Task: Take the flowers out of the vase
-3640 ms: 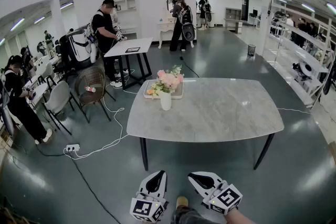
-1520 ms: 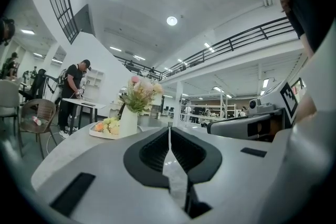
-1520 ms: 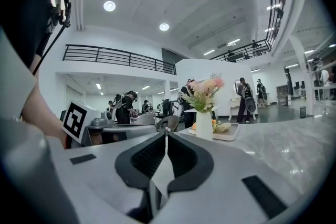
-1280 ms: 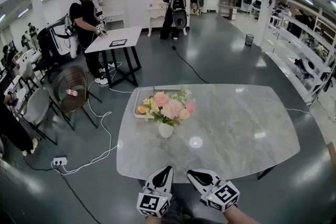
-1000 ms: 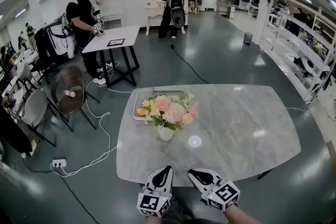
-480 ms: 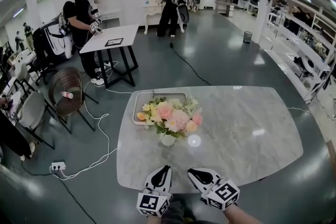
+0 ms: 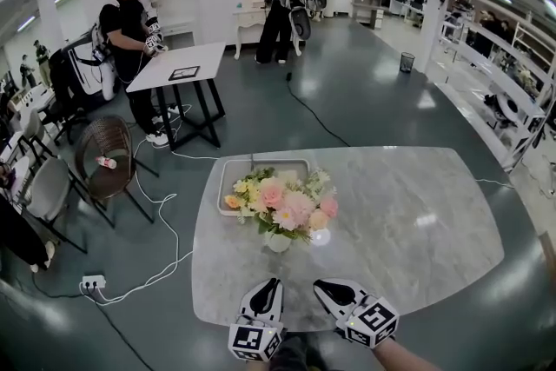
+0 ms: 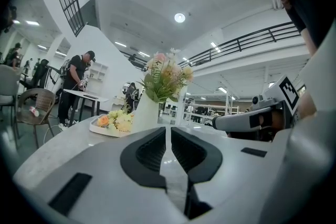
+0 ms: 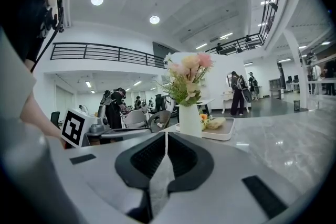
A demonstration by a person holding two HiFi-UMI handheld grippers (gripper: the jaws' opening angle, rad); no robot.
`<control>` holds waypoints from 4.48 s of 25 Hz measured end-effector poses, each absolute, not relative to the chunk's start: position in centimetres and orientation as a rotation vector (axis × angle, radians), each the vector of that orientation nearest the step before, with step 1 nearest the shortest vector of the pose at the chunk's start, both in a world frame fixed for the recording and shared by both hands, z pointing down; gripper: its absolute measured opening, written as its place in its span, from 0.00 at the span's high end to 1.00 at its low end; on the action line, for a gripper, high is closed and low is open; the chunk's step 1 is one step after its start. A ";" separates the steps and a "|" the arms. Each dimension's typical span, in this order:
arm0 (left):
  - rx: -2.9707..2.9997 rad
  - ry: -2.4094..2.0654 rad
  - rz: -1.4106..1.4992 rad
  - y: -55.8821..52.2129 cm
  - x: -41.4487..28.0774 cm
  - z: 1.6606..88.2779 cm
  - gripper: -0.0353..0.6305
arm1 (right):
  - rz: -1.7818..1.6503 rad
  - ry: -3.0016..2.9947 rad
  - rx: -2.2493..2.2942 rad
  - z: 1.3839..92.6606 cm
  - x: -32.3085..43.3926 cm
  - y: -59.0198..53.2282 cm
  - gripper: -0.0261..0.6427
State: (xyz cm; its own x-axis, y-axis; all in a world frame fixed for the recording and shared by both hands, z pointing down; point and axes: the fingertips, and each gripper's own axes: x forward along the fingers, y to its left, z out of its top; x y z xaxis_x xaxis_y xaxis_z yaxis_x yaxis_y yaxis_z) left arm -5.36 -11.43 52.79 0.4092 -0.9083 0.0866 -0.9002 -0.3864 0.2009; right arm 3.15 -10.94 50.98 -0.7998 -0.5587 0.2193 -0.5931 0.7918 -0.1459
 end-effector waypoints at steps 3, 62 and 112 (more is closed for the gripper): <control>2.446 -1.598 -0.054 -12.0 -5.6 53.2 0.91 | 0.315 -2.813 0.914 51.3 2.8 -11.6 0.92; 2.700 -1.481 0.112 -25.6 -5.5 56.0 0.45 | 0.056 -3.041 1.028 48.1 -4.2 -24.5 0.56; 2.704 -1.432 0.230 -24.4 -6.4 54.9 0.47 | 0.018 -3.101 1.073 42.6 -4.6 -24.1 0.80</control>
State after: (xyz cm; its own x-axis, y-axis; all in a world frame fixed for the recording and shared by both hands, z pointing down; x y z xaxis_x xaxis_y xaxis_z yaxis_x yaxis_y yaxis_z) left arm -6.38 -24.38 54.91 0.5537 -0.8160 0.1662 -0.8270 -0.5622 -0.0050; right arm -4.58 -24.14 42.61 -0.7774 -0.6159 -0.1280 -0.6144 0.7870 -0.0556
